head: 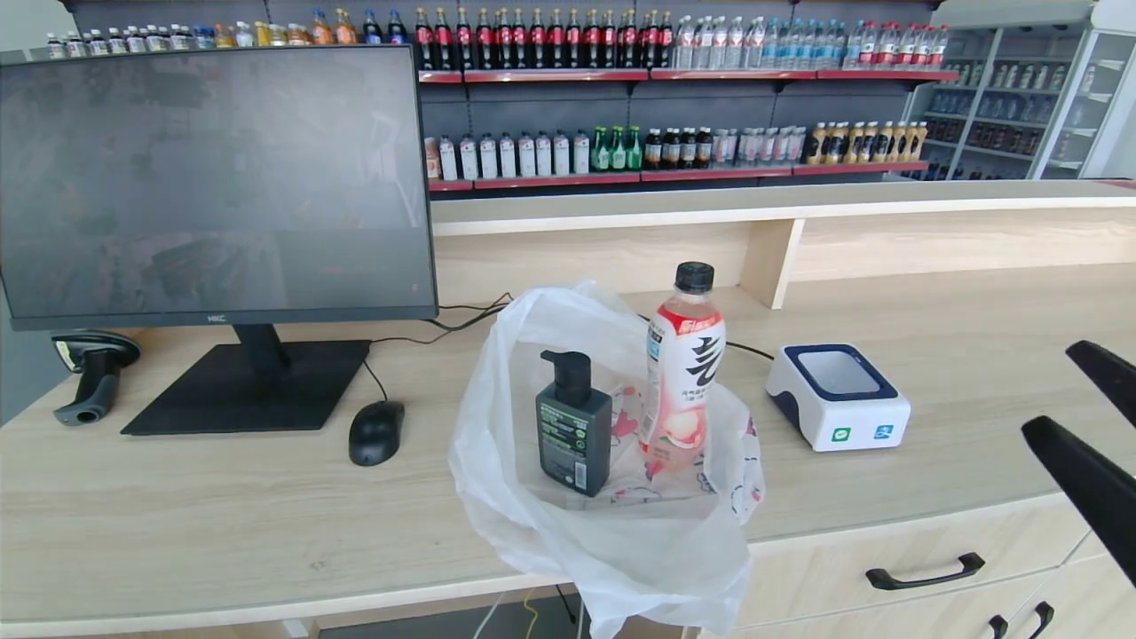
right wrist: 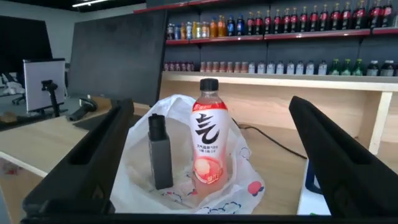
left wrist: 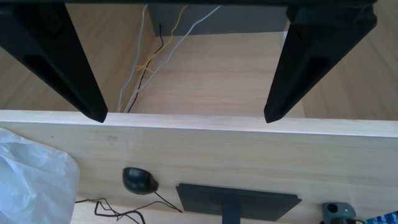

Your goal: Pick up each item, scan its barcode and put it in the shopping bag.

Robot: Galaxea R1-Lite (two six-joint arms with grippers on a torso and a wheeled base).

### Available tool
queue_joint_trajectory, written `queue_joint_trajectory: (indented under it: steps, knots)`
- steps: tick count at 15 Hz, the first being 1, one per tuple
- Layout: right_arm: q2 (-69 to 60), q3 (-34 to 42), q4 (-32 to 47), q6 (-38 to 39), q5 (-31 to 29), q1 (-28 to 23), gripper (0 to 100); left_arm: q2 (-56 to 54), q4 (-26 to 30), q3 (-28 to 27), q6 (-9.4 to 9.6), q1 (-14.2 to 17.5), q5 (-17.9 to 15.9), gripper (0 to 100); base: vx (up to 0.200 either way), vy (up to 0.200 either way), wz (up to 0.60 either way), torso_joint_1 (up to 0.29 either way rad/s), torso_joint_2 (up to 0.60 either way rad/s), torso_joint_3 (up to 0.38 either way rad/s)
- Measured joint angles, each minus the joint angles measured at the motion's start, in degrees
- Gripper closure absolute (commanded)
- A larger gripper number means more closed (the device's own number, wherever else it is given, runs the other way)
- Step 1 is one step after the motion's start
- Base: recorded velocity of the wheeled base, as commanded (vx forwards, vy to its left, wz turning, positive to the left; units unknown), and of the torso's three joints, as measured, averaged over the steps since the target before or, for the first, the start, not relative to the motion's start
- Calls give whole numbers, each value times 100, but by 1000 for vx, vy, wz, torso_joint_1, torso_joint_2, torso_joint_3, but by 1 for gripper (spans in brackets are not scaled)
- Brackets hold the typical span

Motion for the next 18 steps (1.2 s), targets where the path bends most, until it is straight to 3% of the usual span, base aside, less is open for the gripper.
queue_joint_trajectory:
  steps: [2, 5, 7, 9, 11, 15, 18]
  knots:
    - [-1000, 20, 1146, 1, -2, 30, 0, 0, 0, 0, 18, 0, 0, 0, 0, 0, 0, 0, 0, 0]
    - [-3015, -2, 4042, 37, 11, 52, 0, 0, 0, 0, 13, 2, 0, 0, 0, 0, 0, 0, 0, 0]
    - [-4430, -69, 6396, 61, 30, 71, 0, 0, 0, 0, 13, -2, 0, 0, 0, 0, 0, 0, 0, 0]
    - [-5344, -184, 7897, 69, 52, 101, 0, 0, 0, 0, 13, -2, 0, 0, 0, 0, 0, 0, 0, 0]
    - [-5797, -52, 8485, 33, 66, 112, 0, 0, 1, 0, 13, -2, 0, 0, 0, 0, 0, 0, 0, 0]
    - [-6103, 30, 8532, -21, 88, -23, 0, 0, 0, 0, 11, 2, 0, 0, 0, 0, 0, 0, 0, 0]
    - [-6134, 35, 8535, 1, 63, -631, 0, 0, 0, 0, 16, 0, -2, 0, 0, 0, 0, 0, 0, 0]
